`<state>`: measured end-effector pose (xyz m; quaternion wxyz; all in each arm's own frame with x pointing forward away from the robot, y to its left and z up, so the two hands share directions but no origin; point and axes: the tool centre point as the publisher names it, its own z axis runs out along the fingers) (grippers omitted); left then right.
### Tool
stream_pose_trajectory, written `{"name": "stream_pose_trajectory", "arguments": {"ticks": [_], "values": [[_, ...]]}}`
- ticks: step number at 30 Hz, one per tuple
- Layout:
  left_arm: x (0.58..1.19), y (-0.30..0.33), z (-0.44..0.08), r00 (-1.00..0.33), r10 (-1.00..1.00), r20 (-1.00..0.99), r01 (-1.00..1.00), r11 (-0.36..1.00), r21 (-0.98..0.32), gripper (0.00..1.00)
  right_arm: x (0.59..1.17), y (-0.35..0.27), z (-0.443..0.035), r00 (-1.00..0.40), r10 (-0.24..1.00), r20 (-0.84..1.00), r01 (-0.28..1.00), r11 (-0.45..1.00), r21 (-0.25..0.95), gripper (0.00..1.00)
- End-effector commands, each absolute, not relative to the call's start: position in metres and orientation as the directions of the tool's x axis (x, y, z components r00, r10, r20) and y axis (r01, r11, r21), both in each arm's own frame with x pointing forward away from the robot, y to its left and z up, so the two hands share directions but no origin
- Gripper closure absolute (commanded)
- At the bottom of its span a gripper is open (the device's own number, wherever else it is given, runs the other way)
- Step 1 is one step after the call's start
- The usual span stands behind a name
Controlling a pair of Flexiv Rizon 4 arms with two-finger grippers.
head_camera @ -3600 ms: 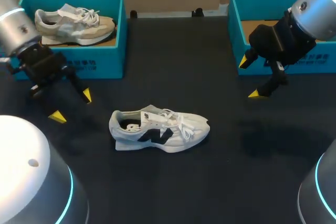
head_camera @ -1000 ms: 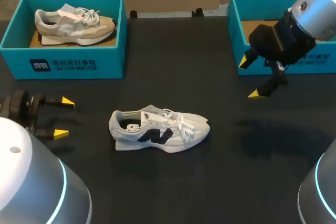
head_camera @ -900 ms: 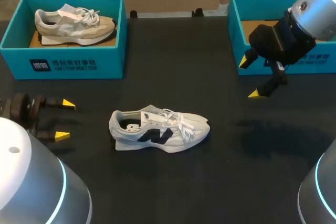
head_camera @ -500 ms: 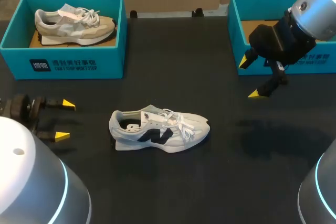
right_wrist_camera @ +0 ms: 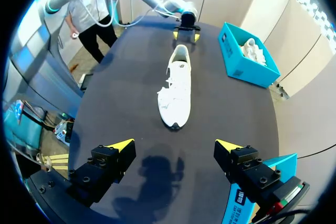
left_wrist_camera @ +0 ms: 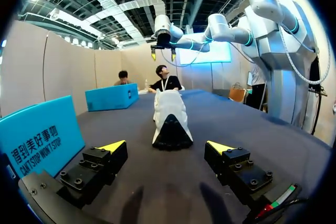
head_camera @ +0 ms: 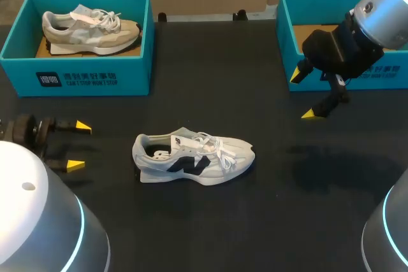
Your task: Take the shoe out of the shoebox, open the shoe tongue, remove and reinsert the insole, then place the shoe into the shoebox
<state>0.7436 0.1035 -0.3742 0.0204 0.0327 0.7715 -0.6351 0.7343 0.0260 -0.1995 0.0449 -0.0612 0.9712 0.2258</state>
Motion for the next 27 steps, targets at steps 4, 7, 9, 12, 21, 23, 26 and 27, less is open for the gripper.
{"name": "stream_pose_trajectory", "arguments": {"ticks": [4, 7, 9, 12, 21, 23, 26, 27], "values": [[0.740, 0.098, -0.374, -0.997, 0.011, -0.077, 0.078, 0.212, -0.974, 0.00, 0.735, 0.027, -0.201, -0.989, -0.098, -0.114, -0.138, 0.891, 0.431, 0.00], [0.736, 0.090, -0.374, -0.998, 0.011, -0.063, 0.064, 0.241, -0.968, 0.00, 0.735, 0.027, -0.201, -0.989, -0.098, -0.114, -0.138, 0.891, 0.431, 0.00], [0.734, 0.086, -0.375, -0.998, 0.009, -0.066, 0.066, 0.255, -0.965, 0.00, 0.735, 0.027, -0.201, -0.989, -0.098, -0.114, -0.138, 0.891, 0.431, 0.00], [0.733, 0.079, -0.379, -0.999, 0.002, -0.052, 0.051, 0.295, -0.954, 0.00, 0.735, 0.027, -0.201, -0.989, -0.098, -0.114, -0.138, 0.891, 0.431, 0.00], [0.730, 0.054, -0.386, -1.000, 0.000, -0.023, 0.021, 0.366, -0.930, 0.00, 0.735, 0.027, -0.201, -0.989, -0.098, -0.114, -0.138, 0.891, 0.431, 0.00], [0.730, 0.049, -0.388, -1.000, -0.010, -0.020, 0.015, 0.374, -0.927, 0.00, 0.735, 0.027, -0.201, -0.989, -0.098, -0.114, -0.138, 0.891, 0.431, 0.00], [0.730, 0.041, -0.387, -1.000, -0.025, -0.013, 0.002, 0.379, -0.925, 0.00, 0.735, 0.027, -0.201, -0.989, -0.098, -0.114, -0.138, 0.891, 0.431, 0.00], [0.731, 0.039, -0.387, -1.000, -0.026, -0.016, 0.005, 0.384, -0.923, 0.00, 0.735, 0.027, -0.201, -0.989, -0.098, -0.114, -0.138, 0.891, 0.431, 0.00]]}}
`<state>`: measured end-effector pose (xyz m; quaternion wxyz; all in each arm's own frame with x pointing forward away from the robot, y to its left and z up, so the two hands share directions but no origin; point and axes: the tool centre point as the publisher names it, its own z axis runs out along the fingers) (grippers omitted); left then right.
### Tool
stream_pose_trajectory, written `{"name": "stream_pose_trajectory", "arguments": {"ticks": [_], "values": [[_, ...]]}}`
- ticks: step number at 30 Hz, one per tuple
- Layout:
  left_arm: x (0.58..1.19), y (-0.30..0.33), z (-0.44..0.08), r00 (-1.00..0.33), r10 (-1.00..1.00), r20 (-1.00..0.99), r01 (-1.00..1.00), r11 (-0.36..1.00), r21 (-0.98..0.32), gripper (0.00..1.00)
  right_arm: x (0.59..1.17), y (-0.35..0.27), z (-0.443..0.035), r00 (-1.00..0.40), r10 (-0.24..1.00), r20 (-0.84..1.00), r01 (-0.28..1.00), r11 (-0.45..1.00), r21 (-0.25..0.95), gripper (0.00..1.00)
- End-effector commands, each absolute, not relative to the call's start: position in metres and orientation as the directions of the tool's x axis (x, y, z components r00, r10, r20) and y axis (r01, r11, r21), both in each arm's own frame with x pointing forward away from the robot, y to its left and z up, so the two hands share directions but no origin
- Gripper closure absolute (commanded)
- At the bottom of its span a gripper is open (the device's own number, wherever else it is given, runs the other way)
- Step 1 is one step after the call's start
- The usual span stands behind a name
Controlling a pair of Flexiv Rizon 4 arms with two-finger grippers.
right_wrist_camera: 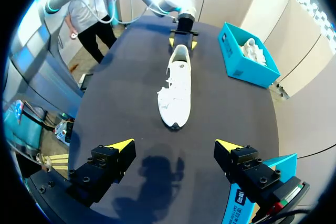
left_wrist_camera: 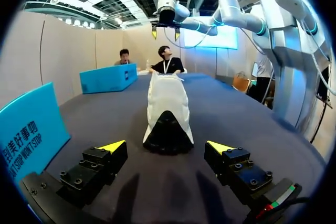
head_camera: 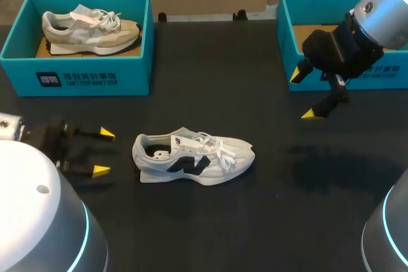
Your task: Take the shoe out of the shoebox, open the shoe tongue, remove and reinsert the insole, then place the shoe into the shoebox
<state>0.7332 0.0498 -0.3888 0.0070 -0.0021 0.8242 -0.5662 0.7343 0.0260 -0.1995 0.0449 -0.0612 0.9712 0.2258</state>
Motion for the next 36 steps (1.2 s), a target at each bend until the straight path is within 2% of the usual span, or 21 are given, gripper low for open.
{"name": "stream_pose_trajectory", "arguments": {"ticks": [1, 17, 36], "values": [[0.731, 0.037, -0.387, -1.000, -0.029, -0.004, -0.008, 0.383, -0.924, 0.00, 0.735, 0.027, -0.201, -0.989, -0.098, -0.114, -0.138, 0.891, 0.431, 0.00], [0.731, 0.012, -0.397, -0.997, -0.050, 0.065, -0.081, 0.478, -0.874, 0.00, 0.735, 0.027, -0.201, -0.989, -0.098, -0.114, -0.138, 0.891, 0.431, 0.00], [0.728, -0.023, -0.408, -0.994, 0.006, 0.107, -0.090, 0.493, -0.865, 0.00, 0.735, 0.027, -0.201, -0.989, -0.098, -0.114, -0.138, 0.891, 0.431, 0.00]]}}
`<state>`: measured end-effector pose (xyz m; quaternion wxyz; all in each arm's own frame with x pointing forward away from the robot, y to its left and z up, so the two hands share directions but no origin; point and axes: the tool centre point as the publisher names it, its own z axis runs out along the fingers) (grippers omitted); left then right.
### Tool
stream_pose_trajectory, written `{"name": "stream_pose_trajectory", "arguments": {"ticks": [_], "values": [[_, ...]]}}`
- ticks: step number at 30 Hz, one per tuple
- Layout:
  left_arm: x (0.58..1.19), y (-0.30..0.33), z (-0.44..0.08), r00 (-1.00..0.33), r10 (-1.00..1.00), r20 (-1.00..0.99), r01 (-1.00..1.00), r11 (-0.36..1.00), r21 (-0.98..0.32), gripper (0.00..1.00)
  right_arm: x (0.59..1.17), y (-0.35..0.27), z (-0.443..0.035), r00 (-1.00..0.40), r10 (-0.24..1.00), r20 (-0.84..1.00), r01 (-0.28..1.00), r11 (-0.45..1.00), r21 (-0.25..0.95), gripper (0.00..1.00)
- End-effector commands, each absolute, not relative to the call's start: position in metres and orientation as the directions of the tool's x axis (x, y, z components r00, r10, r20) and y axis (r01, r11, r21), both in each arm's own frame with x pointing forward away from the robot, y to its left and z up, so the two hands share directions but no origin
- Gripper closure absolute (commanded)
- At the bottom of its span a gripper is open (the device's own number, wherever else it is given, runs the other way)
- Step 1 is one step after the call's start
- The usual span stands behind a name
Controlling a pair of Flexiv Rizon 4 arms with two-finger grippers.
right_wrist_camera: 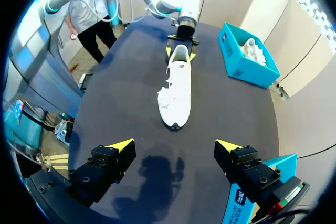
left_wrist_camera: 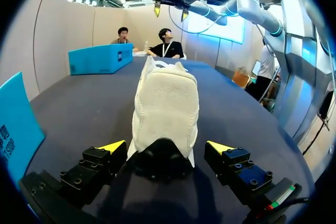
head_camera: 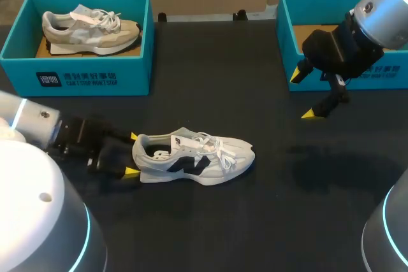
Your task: Take the shoe out of the shoebox, open the shoe tongue, remove and reinsert the insole, then place the shoe into the shoebox
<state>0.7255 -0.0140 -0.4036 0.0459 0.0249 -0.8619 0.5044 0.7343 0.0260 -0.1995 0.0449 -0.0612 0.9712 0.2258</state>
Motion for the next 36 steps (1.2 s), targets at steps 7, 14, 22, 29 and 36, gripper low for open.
{"name": "stream_pose_trajectory", "arguments": {"ticks": [7, 14, 22, 29, 36], "values": [[0.728, -0.038, -0.412, -0.994, 0.009, 0.112, -0.093, 0.484, -0.870, 0.00, 0.735, 0.027, -0.201, -0.989, -0.098, -0.114, -0.138, 0.891, 0.431, 0.00], [0.725, -0.047, -0.420, -0.993, 0.022, 0.114, -0.088, 0.496, -0.864, 0.00, 0.735, 0.027, -0.201, -0.989, -0.098, -0.114, -0.138, 0.891, 0.431, 0.00], [0.727, -0.054, -0.431, -0.994, 0.025, 0.111, -0.084, 0.499, -0.862, 0.00, 0.735, 0.027, -0.201, -0.989, -0.098, -0.114, -0.138, 0.891, 0.431, 0.00], [0.727, -0.058, -0.437, -0.993, 0.025, 0.113, -0.086, 0.499, -0.862, 0.36, 0.735, 0.027, -0.201, -0.989, -0.098, -0.114, -0.138, 0.891, 0.431, 0.00], [0.727, -0.058, -0.439, -0.993, 0.032, 0.115, -0.084, 0.498, -0.863, 1.00, 0.735, 0.027, -0.201, -0.989, -0.098, -0.114, -0.138, 0.891, 0.431, 0.00]]}}
